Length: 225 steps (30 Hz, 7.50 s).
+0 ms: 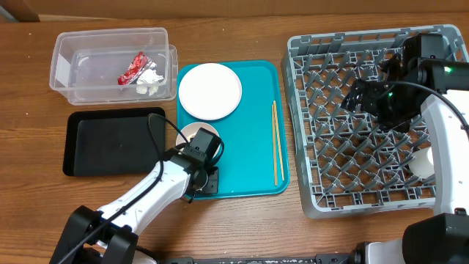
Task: Sort waste into correct bins and load items into the dishwasher
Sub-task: 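Grasp the brown food scrap with the left gripper and drop it on the black tray, then grasp the rim of the pink rice bowl with the left gripper, then tip the rice bowl over the black tray with the left gripper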
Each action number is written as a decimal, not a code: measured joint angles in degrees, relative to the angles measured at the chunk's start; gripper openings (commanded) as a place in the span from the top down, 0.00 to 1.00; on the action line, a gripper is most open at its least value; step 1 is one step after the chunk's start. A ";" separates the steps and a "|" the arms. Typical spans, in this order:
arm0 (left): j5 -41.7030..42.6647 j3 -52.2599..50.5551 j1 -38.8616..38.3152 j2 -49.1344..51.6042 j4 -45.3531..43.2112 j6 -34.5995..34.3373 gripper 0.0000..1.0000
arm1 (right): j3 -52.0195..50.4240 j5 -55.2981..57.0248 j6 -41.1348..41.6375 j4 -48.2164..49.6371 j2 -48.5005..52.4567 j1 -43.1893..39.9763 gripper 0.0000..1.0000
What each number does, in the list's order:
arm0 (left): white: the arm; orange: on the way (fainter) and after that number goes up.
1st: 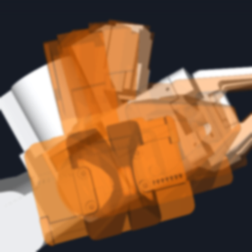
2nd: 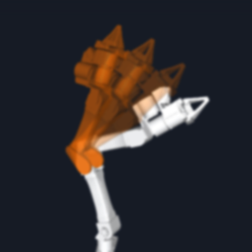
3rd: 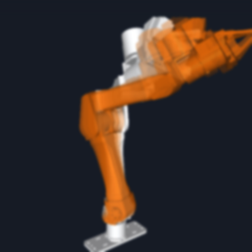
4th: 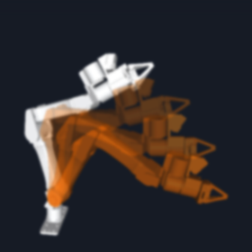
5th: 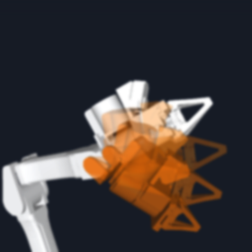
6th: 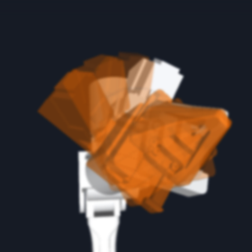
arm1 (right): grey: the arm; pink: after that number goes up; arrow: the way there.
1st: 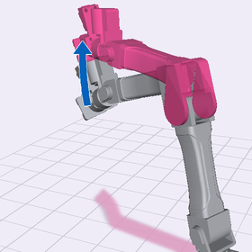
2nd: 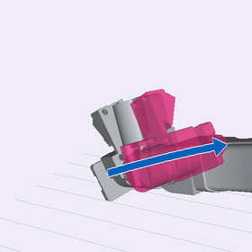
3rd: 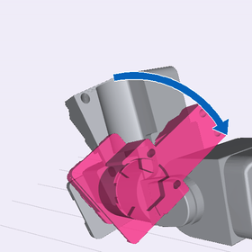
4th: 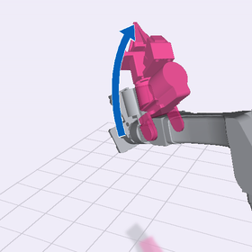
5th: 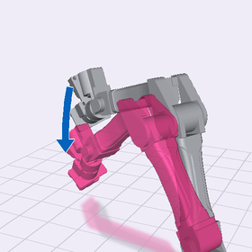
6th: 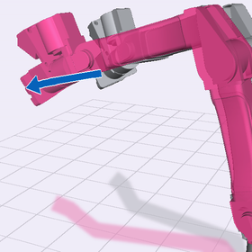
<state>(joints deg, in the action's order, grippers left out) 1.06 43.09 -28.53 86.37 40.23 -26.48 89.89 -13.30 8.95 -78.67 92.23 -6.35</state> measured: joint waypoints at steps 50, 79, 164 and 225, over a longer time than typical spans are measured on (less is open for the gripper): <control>-9.94 14.64 43.39 4.98 1.44 2.86 0.83 | 0.00 0.00 0.02 -0.02 0.00 0.02 0.00; 5.35 28.79 30.01 4.31 6.12 12.46 0.41 | 0.00 0.00 0.02 -0.28 0.00 0.02 0.00; 74.18 25.00 60.85 25.57 22.03 47.06 0.96 | 0.00 0.26 0.00 -1.09 0.00 0.02 0.01; 87.38 24.83 67.56 26.43 32.81 37.48 0.96 | 0.00 2.80 0.02 -3.65 0.00 0.02 0.00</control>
<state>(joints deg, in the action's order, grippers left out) 88.44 67.92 39.03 112.79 73.03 11.00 89.89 -10.50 8.97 -82.32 92.23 -6.33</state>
